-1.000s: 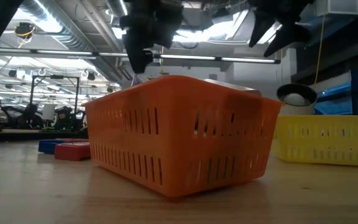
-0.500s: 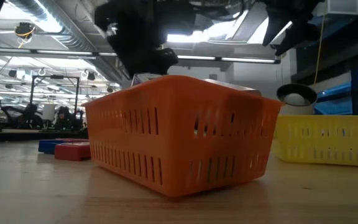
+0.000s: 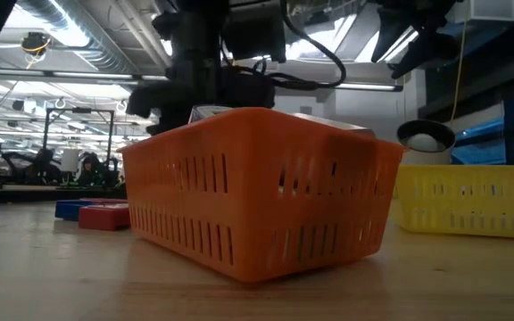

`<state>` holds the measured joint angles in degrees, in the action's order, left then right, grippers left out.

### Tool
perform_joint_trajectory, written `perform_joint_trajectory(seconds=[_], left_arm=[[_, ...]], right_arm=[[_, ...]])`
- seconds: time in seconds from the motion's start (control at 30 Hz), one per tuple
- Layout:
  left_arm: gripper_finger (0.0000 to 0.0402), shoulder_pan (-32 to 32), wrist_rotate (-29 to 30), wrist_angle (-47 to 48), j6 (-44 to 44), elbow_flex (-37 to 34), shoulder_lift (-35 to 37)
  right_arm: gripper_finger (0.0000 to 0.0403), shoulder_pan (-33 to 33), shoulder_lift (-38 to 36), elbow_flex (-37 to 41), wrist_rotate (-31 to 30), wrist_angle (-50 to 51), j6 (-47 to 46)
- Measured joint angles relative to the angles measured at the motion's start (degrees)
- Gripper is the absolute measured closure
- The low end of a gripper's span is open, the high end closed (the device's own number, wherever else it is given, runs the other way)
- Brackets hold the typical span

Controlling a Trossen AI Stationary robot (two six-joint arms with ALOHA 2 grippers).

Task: Pick & Place Office items
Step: Put the left light blue digital clock into the yellow bin

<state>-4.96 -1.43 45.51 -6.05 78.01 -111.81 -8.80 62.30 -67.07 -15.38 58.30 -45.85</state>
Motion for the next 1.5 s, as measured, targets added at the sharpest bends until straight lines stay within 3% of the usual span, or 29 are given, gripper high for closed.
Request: perform_joint_trajectory(seconds=[0.2,0.73,0.9,1.17,1.5], left_arm=[[0.0110,-0.3,-2.9,-1.1,0.0,-1.9,-0.3],[0.0117,-3.4,1.8,-6.9,0.4,-5.2,-2.3],[0.0151,-2.9,1.9,-7.3,0.4,-5.2,-2.7],[0.0245,-2.8,2.1,-8.0,0.4,-5.3,-2.8],[0.0241,-0.3,1.3,-6.1,0.3,-4.3,-3.0]], right_arm=[[0.0119,0.0,0.0,0.0,0.4,0.0,-2.1],[0.0119,0.0,0.0,0.0,-0.5,-0.5,-3.3],[0.0119,0.0,0.0,0.0,-0.6,-0.5,-3.4],[0.0119,0.0,0.0,0.0,-0.6,-0.5,-3.4],[0.0119,0.0,0.0,0.0,-0.6,-0.9,-3.2]])
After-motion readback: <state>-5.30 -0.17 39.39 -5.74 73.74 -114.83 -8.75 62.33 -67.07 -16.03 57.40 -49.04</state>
